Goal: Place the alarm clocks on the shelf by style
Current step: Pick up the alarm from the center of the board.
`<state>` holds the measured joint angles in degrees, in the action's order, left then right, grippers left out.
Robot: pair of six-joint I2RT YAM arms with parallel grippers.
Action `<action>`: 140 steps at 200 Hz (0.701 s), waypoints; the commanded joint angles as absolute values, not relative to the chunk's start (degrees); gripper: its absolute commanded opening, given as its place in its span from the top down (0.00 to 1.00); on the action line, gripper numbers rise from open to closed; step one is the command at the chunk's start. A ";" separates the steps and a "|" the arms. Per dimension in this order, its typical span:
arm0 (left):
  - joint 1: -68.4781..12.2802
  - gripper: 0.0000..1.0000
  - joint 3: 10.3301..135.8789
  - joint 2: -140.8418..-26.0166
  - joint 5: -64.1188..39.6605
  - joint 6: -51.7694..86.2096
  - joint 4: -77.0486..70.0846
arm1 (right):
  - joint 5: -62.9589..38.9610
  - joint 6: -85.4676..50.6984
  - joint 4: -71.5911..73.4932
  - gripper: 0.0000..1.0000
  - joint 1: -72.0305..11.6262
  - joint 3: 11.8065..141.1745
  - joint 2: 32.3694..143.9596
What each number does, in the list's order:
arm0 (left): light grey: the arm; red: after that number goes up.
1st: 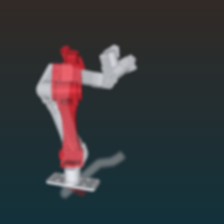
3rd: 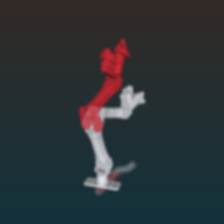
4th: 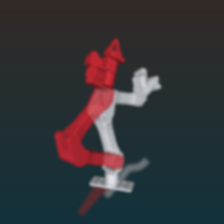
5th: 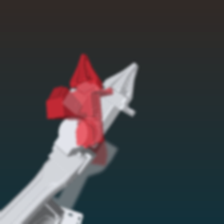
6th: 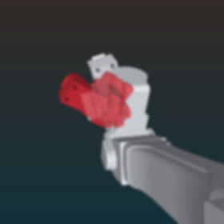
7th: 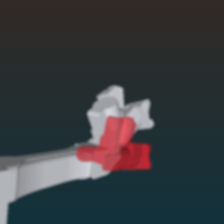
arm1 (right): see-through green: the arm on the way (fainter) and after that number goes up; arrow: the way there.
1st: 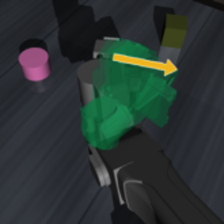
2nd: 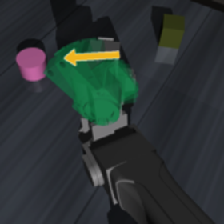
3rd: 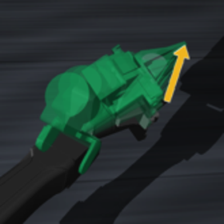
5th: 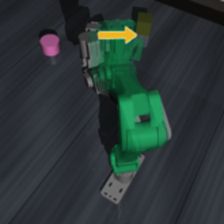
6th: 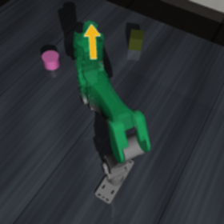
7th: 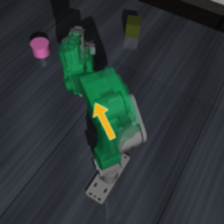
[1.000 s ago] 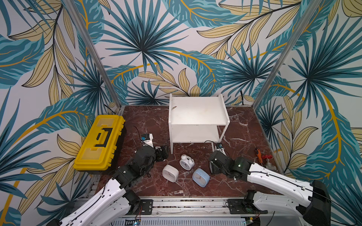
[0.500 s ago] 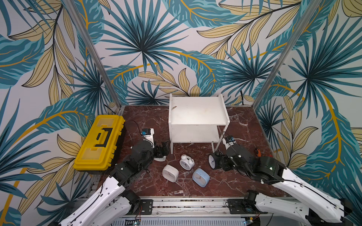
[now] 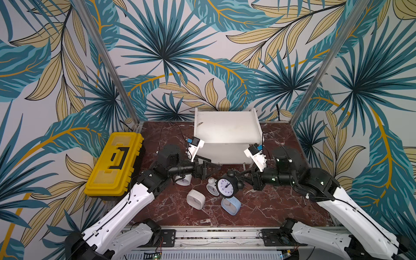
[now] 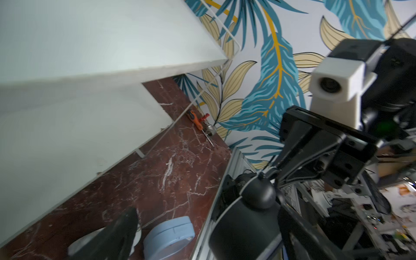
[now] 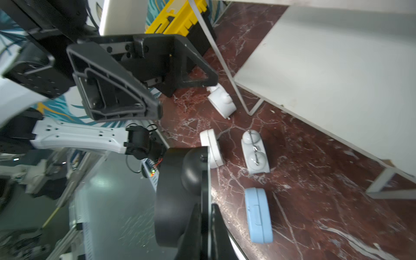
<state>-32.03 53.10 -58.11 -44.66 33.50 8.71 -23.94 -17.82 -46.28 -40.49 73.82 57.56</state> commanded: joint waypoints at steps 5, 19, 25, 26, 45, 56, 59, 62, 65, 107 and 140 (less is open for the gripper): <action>-31.76 0.00 52.73 -56.87 -57.61 39.61 -2.64 | -41.27 -17.04 -39.18 1.00 -37.12 77.08 59.24; -31.74 0.00 52.95 -56.87 -58.29 37.98 0.79 | -44.41 -17.22 -38.19 1.00 -35.99 78.17 59.98; -31.74 0.00 53.08 -56.85 -58.14 36.50 2.92 | -45.73 -17.43 -37.79 1.00 -35.62 78.45 60.37; -31.78 0.00 53.08 -56.86 -58.16 36.31 3.17 | -45.89 -17.46 -37.75 1.00 -35.52 78.47 60.42; -31.73 0.00 53.26 -56.91 -58.66 33.96 7.05 | -47.68 -17.55 -37.31 1.00 -34.41 78.80 61.08; -31.73 0.00 53.35 -56.84 -58.70 33.08 8.24 | -48.33 -17.89 -36.72 1.00 -33.80 78.37 61.26; -31.73 0.00 53.35 -56.78 -58.79 33.02 8.34 | -48.39 -17.90 -36.58 1.00 -33.76 78.22 61.27; -31.65 0.00 53.38 -56.77 -58.86 33.02 8.27 | -48.42 -18.07 -36.38 1.00 -33.57 78.05 61.31; -31.64 0.00 53.43 -56.73 -58.91 33.04 8.34 | -48.49 -18.18 -36.26 1.00 -33.46 77.89 61.32; -30.42 0.22 53.70 -57.08 -58.87 36.65 4.66 | -48.47 -19.35 -34.11 1.00 -32.79 76.61 61.84; -30.41 0.38 52.88 -58.17 -58.91 41.06 -1.22 | -47.73 -19.97 -32.95 1.00 -32.48 76.53 61.96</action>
